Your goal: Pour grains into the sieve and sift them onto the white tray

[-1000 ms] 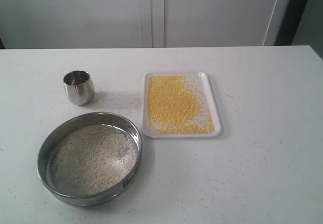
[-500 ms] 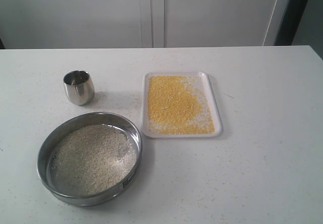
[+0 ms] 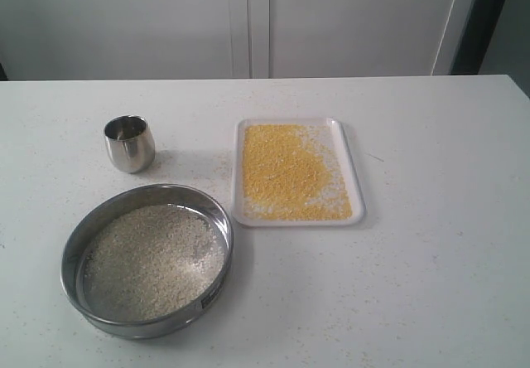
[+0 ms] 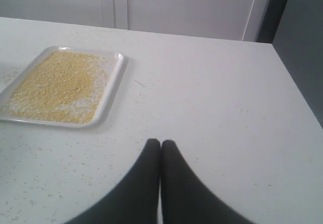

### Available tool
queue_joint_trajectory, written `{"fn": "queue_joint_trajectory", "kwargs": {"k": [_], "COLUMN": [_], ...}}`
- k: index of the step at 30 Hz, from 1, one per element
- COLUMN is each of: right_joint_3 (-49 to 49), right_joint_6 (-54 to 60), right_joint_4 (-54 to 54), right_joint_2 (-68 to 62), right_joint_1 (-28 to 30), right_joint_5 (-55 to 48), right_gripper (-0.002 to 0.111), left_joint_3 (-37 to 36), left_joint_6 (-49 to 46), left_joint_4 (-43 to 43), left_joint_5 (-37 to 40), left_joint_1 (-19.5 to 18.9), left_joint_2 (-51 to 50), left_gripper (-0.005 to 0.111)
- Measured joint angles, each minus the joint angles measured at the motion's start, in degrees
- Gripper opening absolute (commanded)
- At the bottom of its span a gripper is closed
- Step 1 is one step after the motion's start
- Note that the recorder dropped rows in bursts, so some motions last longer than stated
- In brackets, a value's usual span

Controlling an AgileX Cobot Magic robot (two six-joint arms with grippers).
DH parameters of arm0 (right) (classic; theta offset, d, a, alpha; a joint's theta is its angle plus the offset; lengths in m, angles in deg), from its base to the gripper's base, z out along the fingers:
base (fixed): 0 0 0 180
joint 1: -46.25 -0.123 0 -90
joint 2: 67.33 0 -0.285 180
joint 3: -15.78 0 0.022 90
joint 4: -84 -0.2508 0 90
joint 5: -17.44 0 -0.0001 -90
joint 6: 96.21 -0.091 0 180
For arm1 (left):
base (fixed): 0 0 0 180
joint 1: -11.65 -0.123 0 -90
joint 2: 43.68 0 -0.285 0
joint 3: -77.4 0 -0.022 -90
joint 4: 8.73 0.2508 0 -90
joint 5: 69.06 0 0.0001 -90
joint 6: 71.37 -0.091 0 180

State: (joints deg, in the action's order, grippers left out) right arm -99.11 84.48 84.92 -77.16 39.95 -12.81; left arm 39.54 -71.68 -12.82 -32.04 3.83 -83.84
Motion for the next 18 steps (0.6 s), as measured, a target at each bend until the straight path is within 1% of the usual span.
{"fn": "queue_joint_trajectory", "kwargs": {"k": [6,18], "right_joint_3": [3.85,8.49], "right_joint_6": [0.0,0.0], "right_joint_4": [0.98,4.95], "right_joint_2": [1.74,1.74], "right_joint_1": [0.0,0.0], "right_joint_5": [4.8,5.43], "right_gripper": [0.0,0.0], "left_joint_3": [0.0,0.0], "left_joint_6": [0.0,0.0], "left_joint_4": [0.0,0.0], "left_joint_5": [0.0,0.0], "left_joint_1": [0.0,0.0], "left_joint_2": [0.0,0.0], "left_gripper": [0.0,0.0]}}
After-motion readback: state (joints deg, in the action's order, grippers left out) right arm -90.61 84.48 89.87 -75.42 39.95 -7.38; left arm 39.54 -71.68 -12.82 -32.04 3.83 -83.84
